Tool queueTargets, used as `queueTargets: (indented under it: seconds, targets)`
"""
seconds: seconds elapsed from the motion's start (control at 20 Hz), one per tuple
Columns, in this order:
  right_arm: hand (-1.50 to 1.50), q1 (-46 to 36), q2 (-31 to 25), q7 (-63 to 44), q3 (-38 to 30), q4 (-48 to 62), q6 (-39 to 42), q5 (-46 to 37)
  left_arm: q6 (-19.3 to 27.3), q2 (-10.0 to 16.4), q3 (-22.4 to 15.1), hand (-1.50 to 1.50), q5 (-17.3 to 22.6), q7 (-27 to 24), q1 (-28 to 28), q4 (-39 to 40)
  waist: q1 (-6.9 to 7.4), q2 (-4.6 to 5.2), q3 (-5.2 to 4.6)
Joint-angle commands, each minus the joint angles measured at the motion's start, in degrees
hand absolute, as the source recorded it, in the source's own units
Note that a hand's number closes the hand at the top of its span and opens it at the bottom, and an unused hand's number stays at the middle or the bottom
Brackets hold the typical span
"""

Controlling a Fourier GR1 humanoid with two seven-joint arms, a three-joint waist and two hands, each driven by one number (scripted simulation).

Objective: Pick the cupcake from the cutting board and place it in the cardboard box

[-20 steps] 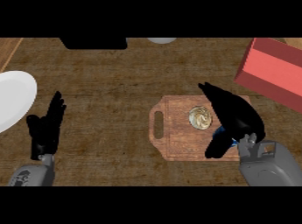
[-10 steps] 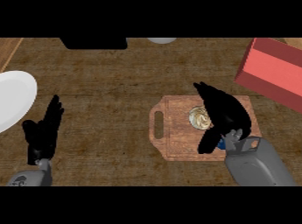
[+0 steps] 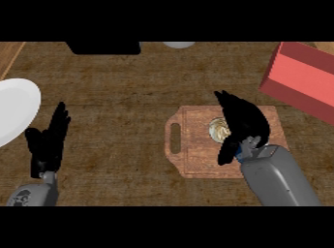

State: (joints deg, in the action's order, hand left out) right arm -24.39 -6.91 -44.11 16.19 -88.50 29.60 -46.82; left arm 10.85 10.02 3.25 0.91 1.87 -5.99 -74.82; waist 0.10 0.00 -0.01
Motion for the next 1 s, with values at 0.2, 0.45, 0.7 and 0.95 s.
queueTargets:
  seconds: [0.2, 0.45, 0.7, 0.95]
  targets:
    - [-1.5, 0.71, 1.77, 5.93, 0.33, 8.68, -5.77, -6.08, -1.09, -0.67, 1.19, 0.0, 0.5, 1.26, -0.09, -1.88, 0.13, 0.01, 0.01]
    - [-1.5, 3.39, 0.75, 7.39, -1.07, 6.06, -3.1, -7.16, 0.48, -1.99, 0.69, 0.0, -2.38, -0.1, -0.62, 0.1, -0.06, 0.0, 0.01]
    - [-1.5, -2.49, 2.42, 7.86, -3.85, 11.52, -1.49, -7.61, -2.21, 0.22, 3.57, 0.0, -0.78, -1.5, 0.74, 1.08, 0.1, 0.02, 0.0]
    - [-1.5, -1.3, 3.67, 11.77, -3.38, 17.29, -7.77, -10.76, -1.7, -0.53, 3.4, 0.0, -1.85, -0.72, -1.0, 1.52, 0.06, 0.04, 0.0]
